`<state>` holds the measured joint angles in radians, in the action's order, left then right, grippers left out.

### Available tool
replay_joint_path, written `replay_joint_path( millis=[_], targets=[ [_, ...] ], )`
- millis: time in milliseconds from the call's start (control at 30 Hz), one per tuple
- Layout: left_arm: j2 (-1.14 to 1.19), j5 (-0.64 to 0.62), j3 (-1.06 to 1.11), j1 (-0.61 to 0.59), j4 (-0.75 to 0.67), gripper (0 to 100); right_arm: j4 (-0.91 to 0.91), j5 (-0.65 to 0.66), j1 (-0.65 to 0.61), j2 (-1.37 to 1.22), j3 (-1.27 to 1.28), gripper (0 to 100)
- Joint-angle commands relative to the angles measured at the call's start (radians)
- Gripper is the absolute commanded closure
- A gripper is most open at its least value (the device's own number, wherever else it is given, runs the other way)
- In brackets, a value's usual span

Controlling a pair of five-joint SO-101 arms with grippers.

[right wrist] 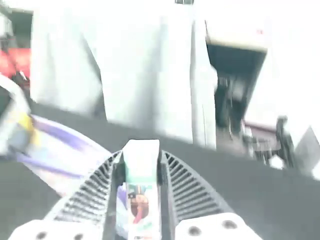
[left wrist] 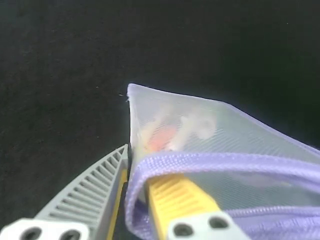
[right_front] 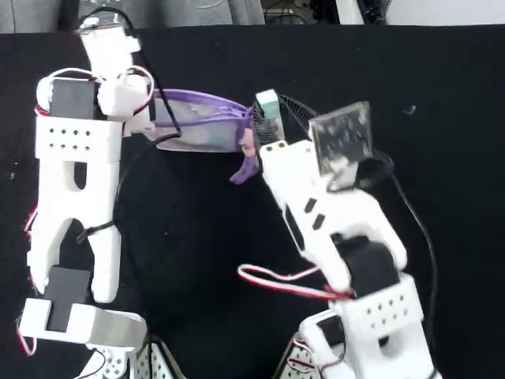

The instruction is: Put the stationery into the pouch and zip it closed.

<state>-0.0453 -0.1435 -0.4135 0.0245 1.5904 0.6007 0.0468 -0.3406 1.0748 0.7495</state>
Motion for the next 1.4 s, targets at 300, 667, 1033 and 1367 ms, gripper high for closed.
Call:
replay_joint_path(
  millis=[300,667,1033,1367],
  targets=[
    [-0.006,-0.014,-0.001,0.114,0.006,97,-0.531,-0.008,-0.1,0.262,0.328,98.8],
    [-0.002,-0.014,0.007,0.111,0.005,97,-0.83,-0.009,-0.127,0.012,0.441,98.8],
    [0.0,-0.014,0.007,0.105,0.005,97,-0.822,-0.114,-0.149,0.081,0.464,98.8],
    [-0.002,-0.014,0.007,0.105,0.009,97,-0.81,-0.104,-0.124,-0.107,0.527,98.7]
  ],
)
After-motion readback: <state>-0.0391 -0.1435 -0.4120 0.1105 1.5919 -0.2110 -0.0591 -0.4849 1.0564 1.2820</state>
